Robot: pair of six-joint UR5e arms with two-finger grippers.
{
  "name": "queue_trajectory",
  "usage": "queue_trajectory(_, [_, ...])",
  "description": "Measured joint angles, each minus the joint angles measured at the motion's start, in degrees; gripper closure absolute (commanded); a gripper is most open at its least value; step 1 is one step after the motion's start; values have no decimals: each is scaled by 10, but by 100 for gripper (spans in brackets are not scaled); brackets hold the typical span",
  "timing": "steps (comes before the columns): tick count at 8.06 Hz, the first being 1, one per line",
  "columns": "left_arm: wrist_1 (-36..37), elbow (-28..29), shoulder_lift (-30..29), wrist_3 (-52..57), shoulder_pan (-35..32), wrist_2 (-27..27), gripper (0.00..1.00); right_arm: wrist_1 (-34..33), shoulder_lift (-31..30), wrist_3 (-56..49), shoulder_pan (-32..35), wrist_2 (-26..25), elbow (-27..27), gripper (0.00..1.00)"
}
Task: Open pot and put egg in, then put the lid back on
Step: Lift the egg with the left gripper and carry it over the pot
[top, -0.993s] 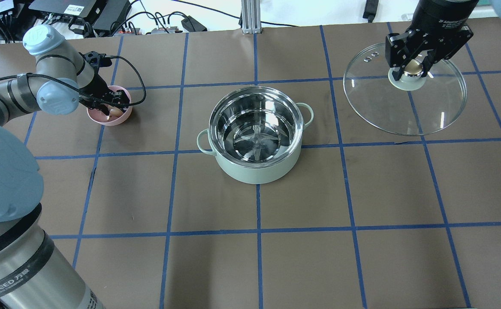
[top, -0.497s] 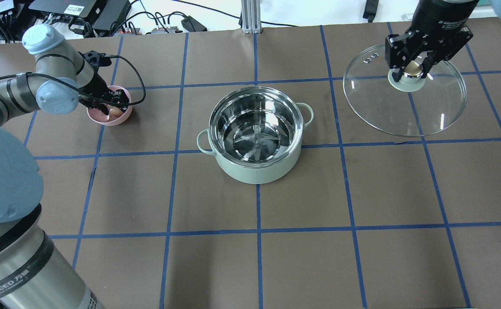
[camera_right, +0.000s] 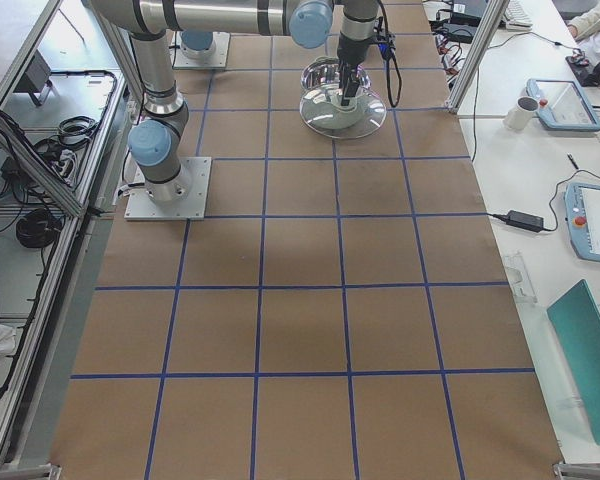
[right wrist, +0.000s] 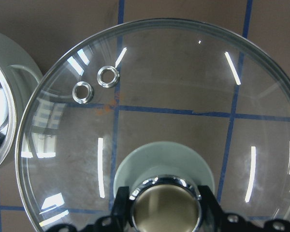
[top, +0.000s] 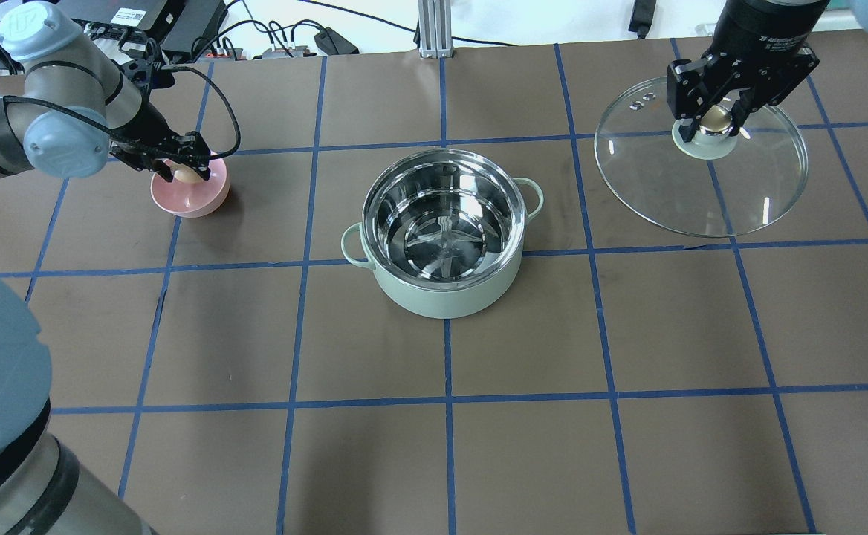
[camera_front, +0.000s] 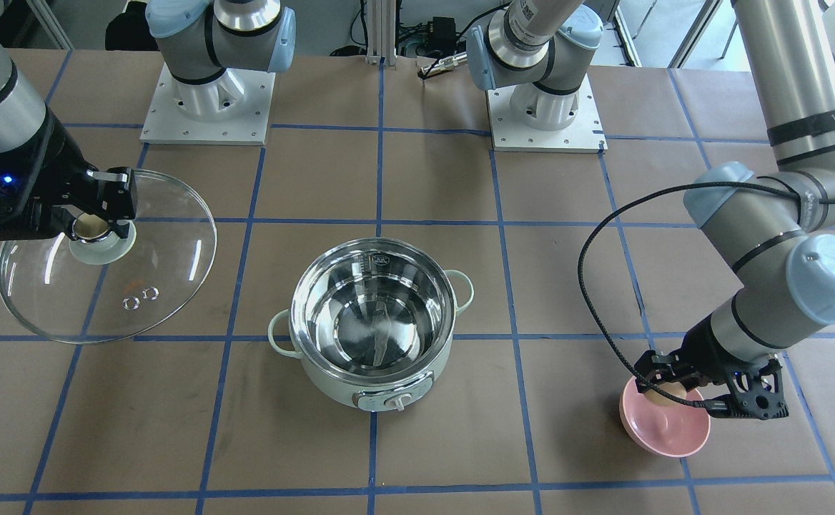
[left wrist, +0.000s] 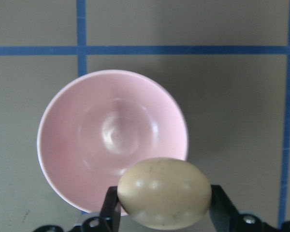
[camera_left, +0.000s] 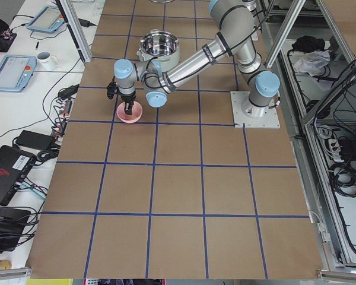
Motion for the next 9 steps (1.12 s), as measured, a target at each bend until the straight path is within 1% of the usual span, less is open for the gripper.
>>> queue_trajectory(1, [-16, -1, 25, -47, -26, 0, 62, 0, 0, 0, 0, 0, 0, 97])
queue_trajectory(2, [-24, 0, 45, -113, -68, 0, 62, 0, 0, 0, 0, 0, 0, 97])
queue_trajectory(4, [-25, 5, 63, -245, -171, 0, 62, 0, 0, 0, 0, 0, 0, 97])
queue_trajectory(7, [-22, 10, 58, -416, -299, -6, 62, 0, 0, 0, 0, 0, 0, 97])
queue_trajectory(9, [-7, 10, 36, -481, -352, -11, 62, 1, 0, 0, 0, 0, 1, 97])
